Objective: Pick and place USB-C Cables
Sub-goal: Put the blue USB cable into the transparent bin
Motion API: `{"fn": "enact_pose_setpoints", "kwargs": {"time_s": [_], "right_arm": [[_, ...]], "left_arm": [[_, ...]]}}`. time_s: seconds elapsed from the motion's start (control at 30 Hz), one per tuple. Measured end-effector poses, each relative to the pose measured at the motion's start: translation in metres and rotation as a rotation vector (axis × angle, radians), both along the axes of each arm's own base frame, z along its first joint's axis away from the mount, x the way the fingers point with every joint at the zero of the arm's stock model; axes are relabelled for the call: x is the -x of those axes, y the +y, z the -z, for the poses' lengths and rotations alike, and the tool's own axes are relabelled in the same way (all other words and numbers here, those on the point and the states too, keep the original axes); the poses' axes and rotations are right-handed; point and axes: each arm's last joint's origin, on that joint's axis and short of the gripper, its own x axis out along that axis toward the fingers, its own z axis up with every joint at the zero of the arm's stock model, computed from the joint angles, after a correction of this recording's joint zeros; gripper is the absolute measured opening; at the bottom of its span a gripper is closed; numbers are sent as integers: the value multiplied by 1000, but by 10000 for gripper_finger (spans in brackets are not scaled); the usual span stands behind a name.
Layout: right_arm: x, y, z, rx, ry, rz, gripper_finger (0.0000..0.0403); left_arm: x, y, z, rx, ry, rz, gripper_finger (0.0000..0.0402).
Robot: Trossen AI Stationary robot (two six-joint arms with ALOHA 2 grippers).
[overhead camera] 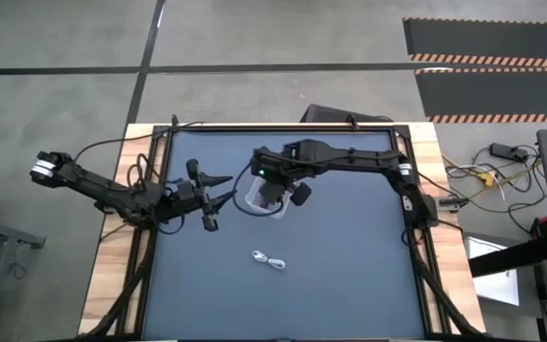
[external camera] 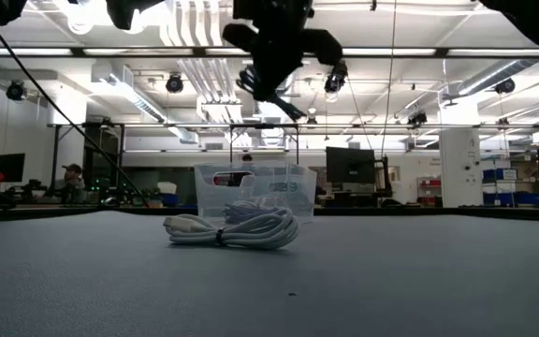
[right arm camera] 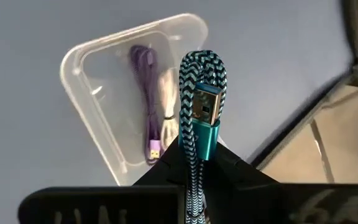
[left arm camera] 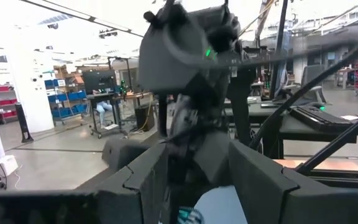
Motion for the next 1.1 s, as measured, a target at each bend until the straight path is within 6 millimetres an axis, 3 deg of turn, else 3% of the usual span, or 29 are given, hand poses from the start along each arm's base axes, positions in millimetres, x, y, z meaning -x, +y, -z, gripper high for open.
{"fn": "enact_pose_setpoints", "kwargs": {"time_s": [0.37,0.83,1.1], "right_arm": [[-9,-16,31,31,140,-199,13],[-23,-27,68,-84,186,-220,13],[-25,-36,77,-134,194,-251,13]], "left_arm": [[0,0,0,-2,4,0,155],[-1,0,3,-8,26,-1,155],[-1,0,3,-7,25,1,155]]}}
